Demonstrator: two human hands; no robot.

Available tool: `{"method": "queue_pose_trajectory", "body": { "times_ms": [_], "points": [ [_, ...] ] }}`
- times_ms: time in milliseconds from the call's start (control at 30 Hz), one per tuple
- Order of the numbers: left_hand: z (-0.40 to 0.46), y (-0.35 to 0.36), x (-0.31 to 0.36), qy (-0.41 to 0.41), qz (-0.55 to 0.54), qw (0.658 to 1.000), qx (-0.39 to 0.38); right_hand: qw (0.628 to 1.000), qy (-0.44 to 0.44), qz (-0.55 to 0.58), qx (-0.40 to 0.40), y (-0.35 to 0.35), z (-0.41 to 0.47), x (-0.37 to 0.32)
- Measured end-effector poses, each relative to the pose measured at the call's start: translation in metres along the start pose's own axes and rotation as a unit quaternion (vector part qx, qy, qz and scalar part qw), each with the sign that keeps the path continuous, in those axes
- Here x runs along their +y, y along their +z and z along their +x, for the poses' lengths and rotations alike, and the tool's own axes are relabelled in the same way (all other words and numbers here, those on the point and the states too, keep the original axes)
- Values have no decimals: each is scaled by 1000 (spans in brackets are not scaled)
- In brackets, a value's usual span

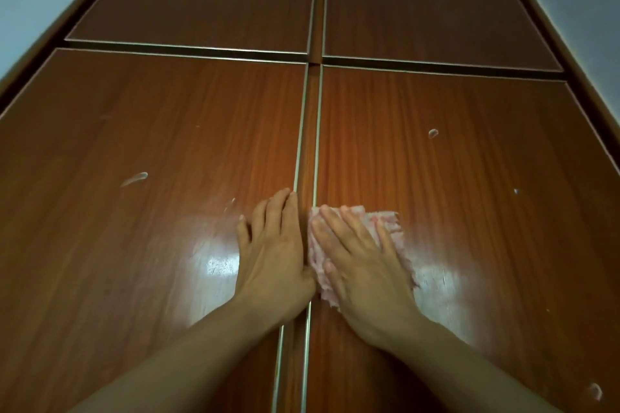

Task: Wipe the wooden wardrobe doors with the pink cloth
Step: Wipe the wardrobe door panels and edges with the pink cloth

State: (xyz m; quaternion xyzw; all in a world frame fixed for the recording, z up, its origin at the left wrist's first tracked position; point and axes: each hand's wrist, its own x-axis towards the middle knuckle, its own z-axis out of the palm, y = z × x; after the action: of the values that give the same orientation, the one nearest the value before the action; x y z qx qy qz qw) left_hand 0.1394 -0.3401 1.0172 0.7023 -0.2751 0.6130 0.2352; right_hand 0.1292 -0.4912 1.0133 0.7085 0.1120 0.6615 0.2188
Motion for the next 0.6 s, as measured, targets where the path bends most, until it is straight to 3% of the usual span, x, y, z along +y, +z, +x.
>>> {"method": "queue_pose_trajectory", "body": {
  "times_ms": [200,333,400,500,600],
  "points": [
    [37,4,15,38,8,999,8,993,93,69,-31,-9,104,32],
    [64,6,25,1,-5,998,55,997,56,55,-4,-4,136,41],
    [74,7,32,-27,-4,999,43,996,69,47,-10,-9,142,60],
    [83,8,44,-8,28,1000,10,988,147,-38,3,-19,128,125],
    [83,13,49,-6,47,999,3,944,329,-9,-3,-36,88,206]
  ]
}}
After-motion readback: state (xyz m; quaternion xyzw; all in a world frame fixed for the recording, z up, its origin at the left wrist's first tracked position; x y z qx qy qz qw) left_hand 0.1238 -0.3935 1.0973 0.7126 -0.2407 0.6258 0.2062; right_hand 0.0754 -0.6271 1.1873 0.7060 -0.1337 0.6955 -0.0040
